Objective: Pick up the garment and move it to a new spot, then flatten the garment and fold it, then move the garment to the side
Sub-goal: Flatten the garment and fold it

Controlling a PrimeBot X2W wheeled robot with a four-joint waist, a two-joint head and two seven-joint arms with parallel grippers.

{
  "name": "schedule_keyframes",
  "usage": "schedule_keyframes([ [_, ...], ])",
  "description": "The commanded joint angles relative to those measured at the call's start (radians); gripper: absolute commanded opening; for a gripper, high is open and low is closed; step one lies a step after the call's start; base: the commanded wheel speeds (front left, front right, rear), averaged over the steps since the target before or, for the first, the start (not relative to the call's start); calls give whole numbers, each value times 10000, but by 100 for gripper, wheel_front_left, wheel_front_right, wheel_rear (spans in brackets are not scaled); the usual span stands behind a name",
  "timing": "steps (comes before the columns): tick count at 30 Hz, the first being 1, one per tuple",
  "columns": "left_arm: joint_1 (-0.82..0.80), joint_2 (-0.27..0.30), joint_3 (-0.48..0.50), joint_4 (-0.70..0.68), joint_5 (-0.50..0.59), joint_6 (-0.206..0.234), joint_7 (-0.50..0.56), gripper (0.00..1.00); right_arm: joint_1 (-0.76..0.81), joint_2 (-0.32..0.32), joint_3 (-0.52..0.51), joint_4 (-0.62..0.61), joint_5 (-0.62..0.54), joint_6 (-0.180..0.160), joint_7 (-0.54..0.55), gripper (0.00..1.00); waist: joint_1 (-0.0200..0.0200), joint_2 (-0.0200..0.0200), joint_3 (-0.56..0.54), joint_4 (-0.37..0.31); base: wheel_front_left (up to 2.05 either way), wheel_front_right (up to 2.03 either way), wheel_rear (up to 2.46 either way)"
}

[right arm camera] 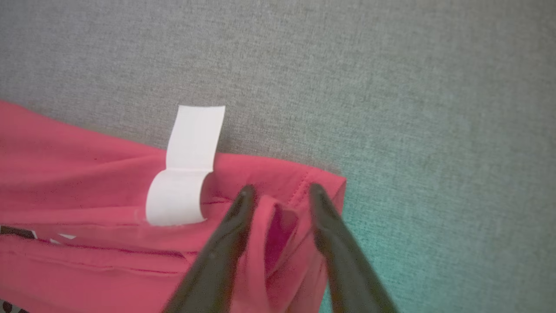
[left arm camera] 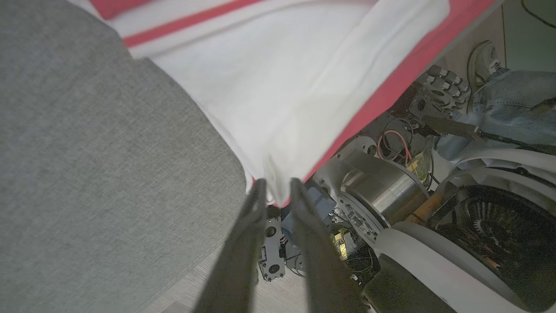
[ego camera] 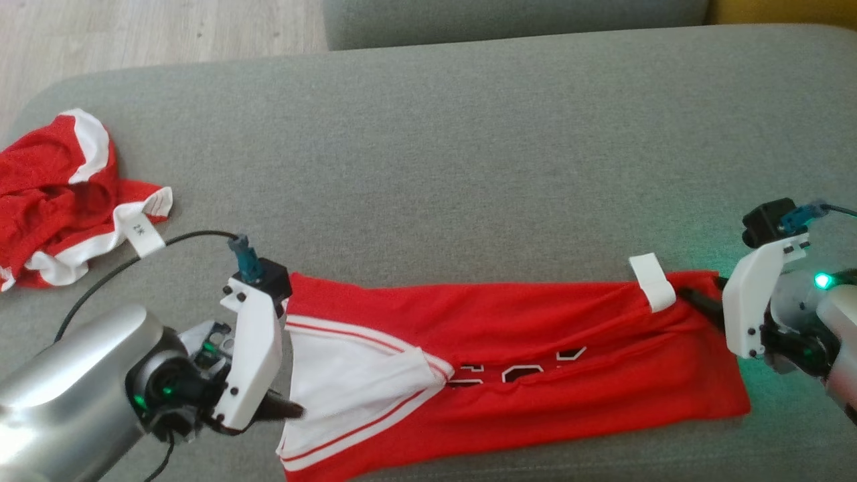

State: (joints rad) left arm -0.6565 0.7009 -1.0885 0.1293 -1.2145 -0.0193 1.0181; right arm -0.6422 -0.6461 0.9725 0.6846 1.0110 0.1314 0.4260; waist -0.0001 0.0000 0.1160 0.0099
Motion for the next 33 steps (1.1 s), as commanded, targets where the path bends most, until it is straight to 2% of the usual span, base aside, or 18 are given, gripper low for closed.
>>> schedule_keyframes([
  [1,-313,285,487,-131,67,-72,-74,100,110,-407,33,-199,52,-7,35,100,1,0,-46,-25,0,0,0],
  [5,-355,245,499,-2,150,-175,-217,100,85,-538,168,-324,167,-7,314,100,1,0,-250,-78,0,0,0],
  [9,-513,264,746,-92,267,-273,-678,100,-61,-822,15,-713,259,-7,152,100,1,0,-477,-79,0,0,0],
  [12,-602,265,1066,-328,410,-255,-1326,100,-152,-1024,-377,-1113,297,-7,-403,100,1,0,-671,-52,0,0,0],
  [15,-657,291,1557,-646,888,-41,-2565,100,-171,-1148,-1003,-1520,166,-7,-1520,100,1,0,-832,-27,0,0,0],
  [18,-490,284,2073,-891,1674,596,-4238,100,86,-1051,-1823,-1702,-17,-7,-2852,100,1,0,-986,8,0,0,0],
  [21,-83,212,2533,-1095,2478,1544,-5954,100,568,-742,-2786,-1774,-280,-7,-4181,100,1,0,-1093,45,0,0,0],
  [25,847,42,3331,-1409,3025,2926,-8220,100,1320,-83,-4222,-1615,-923,-7,-5749,100,1,0,-1229,41,0,0,0],
  [29,2043,-275,4100,-1795,3165,3953,-10303,100,2255,821,-5621,-1664,-1760,-7,-6545,100,1,0,-1312,62,0,0,0],
  [33,3112,-586,4696,-1910,3223,4560,-11981,100,3457,1787,-7119,-2229,-2856,-7,-6793,100,1,0,-1352,122,0,0,0],
])
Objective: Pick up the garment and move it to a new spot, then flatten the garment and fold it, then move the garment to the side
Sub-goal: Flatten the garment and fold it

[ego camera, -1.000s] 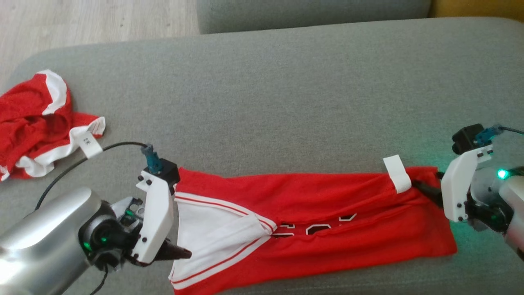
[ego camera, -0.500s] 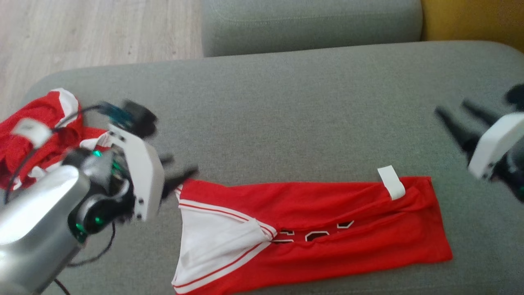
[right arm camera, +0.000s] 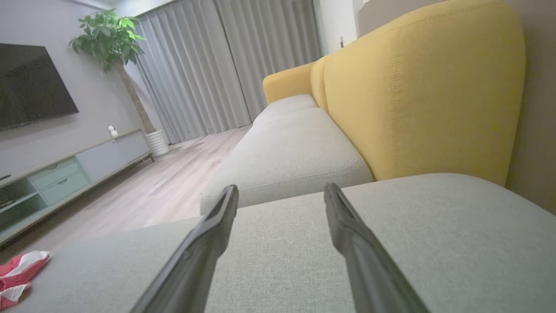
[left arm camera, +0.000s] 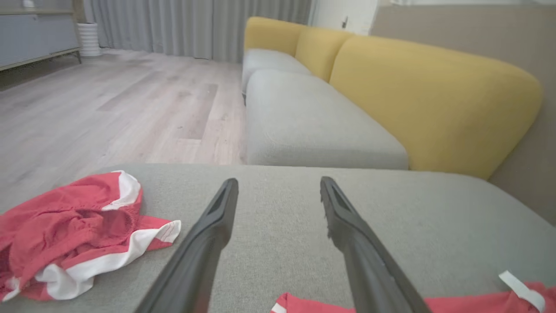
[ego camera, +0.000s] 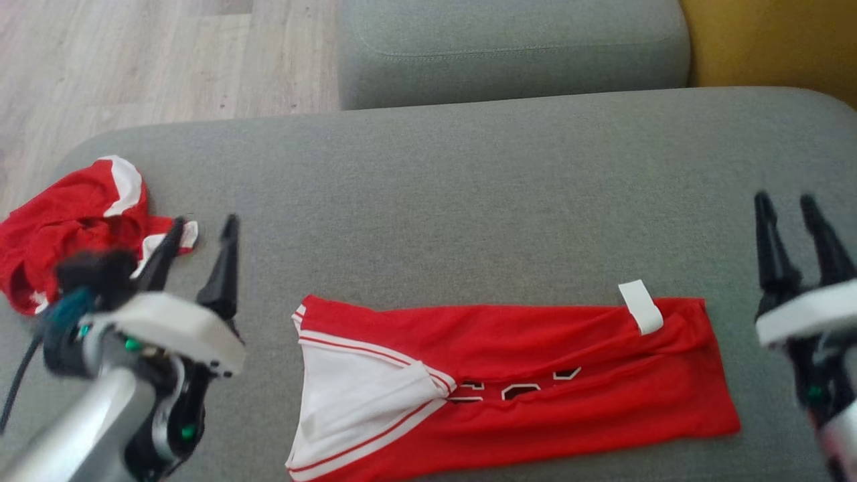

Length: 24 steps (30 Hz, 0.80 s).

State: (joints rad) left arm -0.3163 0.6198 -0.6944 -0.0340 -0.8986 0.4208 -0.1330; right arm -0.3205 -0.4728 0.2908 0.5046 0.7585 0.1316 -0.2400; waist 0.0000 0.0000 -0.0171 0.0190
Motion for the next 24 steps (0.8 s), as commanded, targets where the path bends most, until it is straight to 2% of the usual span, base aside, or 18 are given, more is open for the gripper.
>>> schedule_keyframes([
  [1,-289,225,756,-277,65,160,-470,100,240,53,-303,-428,-331,-9,-134,100,0,0,-22,32,0,0,0],
  [4,384,-78,1169,-323,230,409,-1095,100,1263,826,-1290,-822,-1175,-9,-164,100,0,0,-51,84,0,0,0],
  [9,1452,-992,2250,-679,1149,636,-1279,100,2430,1814,-2424,-1454,-2327,-9,296,100,0,0,-24,81,0,0,0],
  [12,2085,-1496,2745,-794,1896,493,-1283,100,2783,2216,-2813,-1840,-2854,-9,729,100,0,0,-5,71,0,0,0],
  [17,2502,-2112,3124,-663,2487,-67,-1286,100,2916,2705,-3326,-2170,-3548,-9,1734,100,0,0,29,113,0,0,0],
  [24,2417,-2610,3285,-247,2863,-635,-1287,100,2070,3123,-4009,-1169,-4252,-9,3570,100,0,0,188,242,0,0,0],
])
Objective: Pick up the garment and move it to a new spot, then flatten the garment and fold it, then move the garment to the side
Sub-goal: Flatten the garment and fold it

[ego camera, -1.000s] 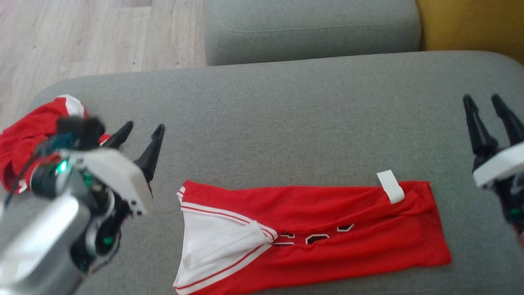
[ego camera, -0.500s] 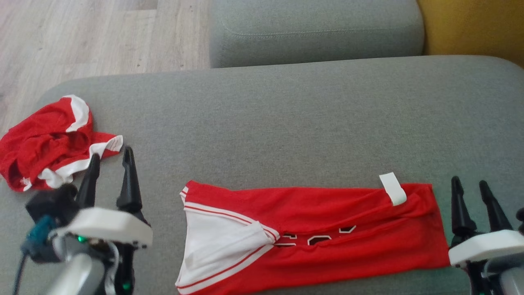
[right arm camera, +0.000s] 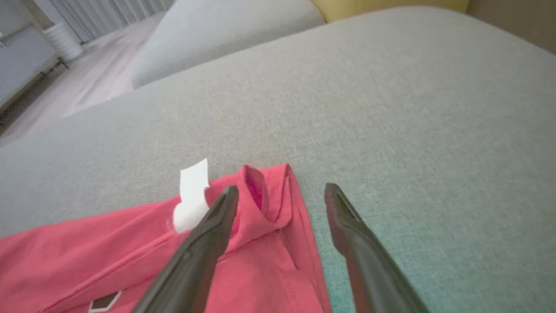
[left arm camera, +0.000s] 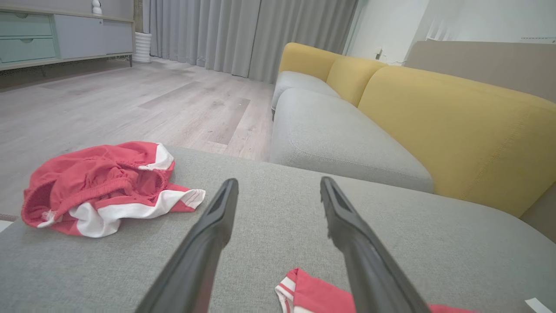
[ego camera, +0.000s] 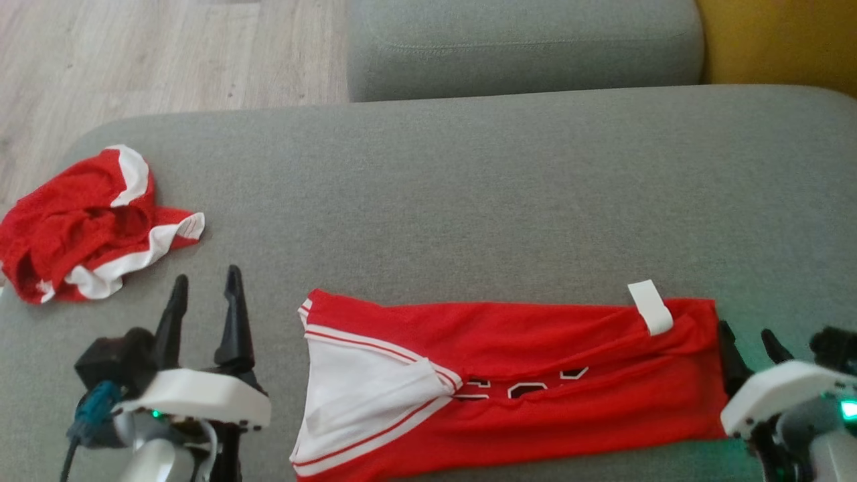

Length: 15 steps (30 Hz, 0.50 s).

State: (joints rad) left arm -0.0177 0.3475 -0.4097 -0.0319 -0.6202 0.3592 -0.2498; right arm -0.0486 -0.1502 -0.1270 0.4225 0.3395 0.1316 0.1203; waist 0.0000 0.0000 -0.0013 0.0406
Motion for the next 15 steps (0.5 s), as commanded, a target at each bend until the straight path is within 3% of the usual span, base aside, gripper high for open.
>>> schedule_keyframes([
  [1,-605,57,439,-195,120,-82,-119,100,-813,-109,116,-148,-194,-9,210,100,0,0,71,74,0,0,0],
  [10,-780,-249,563,240,412,-358,-119,100,-1702,-25,-853,1898,-993,-9,2166,100,0,0,301,544,0,0,0],
  [15,-763,-328,666,323,487,-434,-120,100,-1697,117,-903,2712,-969,-9,3574,100,0,0,378,636,0,0,0],
])
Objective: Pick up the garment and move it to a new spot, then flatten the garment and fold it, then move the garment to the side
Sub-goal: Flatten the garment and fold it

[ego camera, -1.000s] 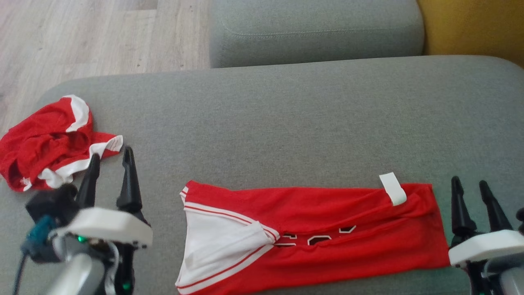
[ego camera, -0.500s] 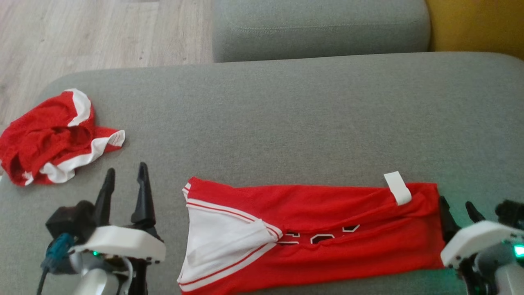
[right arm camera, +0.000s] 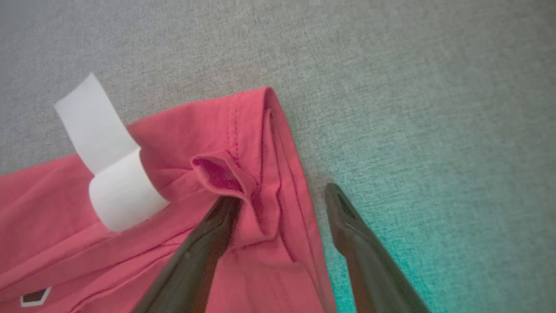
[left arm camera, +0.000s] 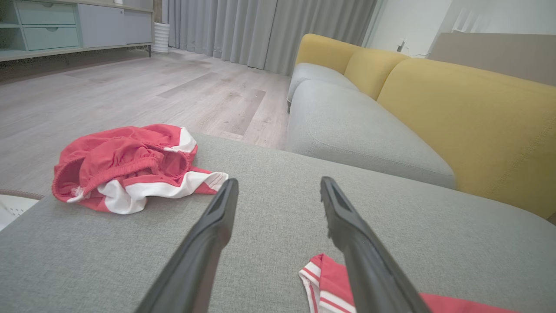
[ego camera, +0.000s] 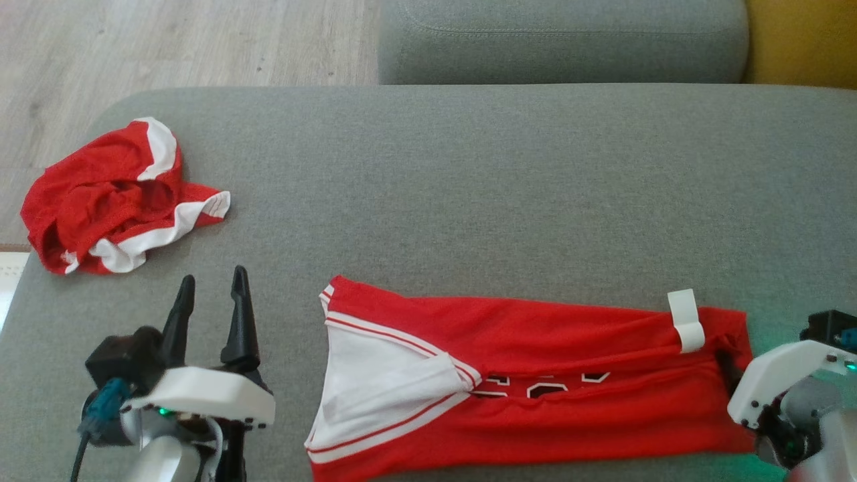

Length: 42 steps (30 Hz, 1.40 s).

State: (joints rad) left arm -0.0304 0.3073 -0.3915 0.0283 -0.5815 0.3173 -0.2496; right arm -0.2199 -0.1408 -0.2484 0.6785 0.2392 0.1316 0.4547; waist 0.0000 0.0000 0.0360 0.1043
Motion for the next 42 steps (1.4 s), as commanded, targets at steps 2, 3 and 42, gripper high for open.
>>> schedule_keyframes([
  [2,-647,45,517,-253,123,-28,-122,100,-11,82,440,137,189,-9,437,100,0,0,28,-8,0,0,0],
  [3,-647,45,517,-253,123,-28,-122,100,-11,82,440,137,189,-9,437,100,0,0,28,-8,0,0,0],
  [42,-292,66,654,24,23,-113,-25,100,1035,629,2174,-7573,4364,-9,2586,0,0,0,-731,80,0,0,0],
])
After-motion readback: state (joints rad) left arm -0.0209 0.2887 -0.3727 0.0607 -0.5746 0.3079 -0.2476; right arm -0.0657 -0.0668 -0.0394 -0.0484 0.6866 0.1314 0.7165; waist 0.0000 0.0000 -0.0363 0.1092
